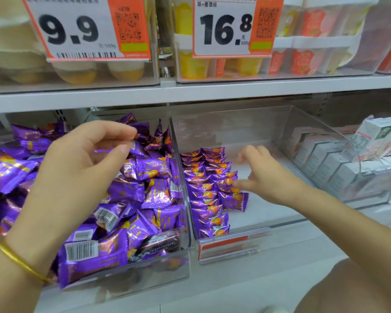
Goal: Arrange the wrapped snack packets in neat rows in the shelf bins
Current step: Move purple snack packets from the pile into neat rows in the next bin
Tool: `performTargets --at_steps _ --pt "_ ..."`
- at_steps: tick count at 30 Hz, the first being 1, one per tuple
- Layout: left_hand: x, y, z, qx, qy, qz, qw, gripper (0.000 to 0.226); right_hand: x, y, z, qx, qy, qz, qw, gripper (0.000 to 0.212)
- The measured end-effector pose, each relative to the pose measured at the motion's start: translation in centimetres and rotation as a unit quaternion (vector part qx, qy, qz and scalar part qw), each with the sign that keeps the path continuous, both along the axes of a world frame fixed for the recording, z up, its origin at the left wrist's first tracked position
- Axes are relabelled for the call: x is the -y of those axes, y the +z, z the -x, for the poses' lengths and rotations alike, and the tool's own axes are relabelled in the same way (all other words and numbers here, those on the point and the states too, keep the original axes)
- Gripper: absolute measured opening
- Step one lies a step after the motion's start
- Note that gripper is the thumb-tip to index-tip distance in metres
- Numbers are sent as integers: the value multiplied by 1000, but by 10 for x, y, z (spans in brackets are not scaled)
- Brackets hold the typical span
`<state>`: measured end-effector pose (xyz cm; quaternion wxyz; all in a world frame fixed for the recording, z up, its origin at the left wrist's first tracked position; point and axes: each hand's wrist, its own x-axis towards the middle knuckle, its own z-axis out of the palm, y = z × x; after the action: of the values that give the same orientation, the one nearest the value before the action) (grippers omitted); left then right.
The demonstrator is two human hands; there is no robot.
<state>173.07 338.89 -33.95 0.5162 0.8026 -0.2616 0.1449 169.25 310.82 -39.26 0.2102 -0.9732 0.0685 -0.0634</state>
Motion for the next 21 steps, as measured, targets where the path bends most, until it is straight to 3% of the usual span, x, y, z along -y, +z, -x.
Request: performTargets --at_steps 3,6,10,12,16,21 --pt "-14 3 0 119 66 -146 980 37 -41 25 11 158 80 -84 981 22" --pt "-26 8 -1 146 62 -208 965 15 -84 44 10 222 185 -19 957 19" --pt "-40 5 -2 130 35 -295 946 40 -119 52 -20 90 201 146 964 50" --pt "-44 1 2 96 18 -336 937 42 -127 54 -34 5 186 199 962 68" --pt "-44 -9 4 103 14 -372 922 46 -131 52 -47 -73 180 176 965 68" --pt "-37 -14 7 146 27 -384 911 46 -135 47 -47 -33 173 204 963 60"
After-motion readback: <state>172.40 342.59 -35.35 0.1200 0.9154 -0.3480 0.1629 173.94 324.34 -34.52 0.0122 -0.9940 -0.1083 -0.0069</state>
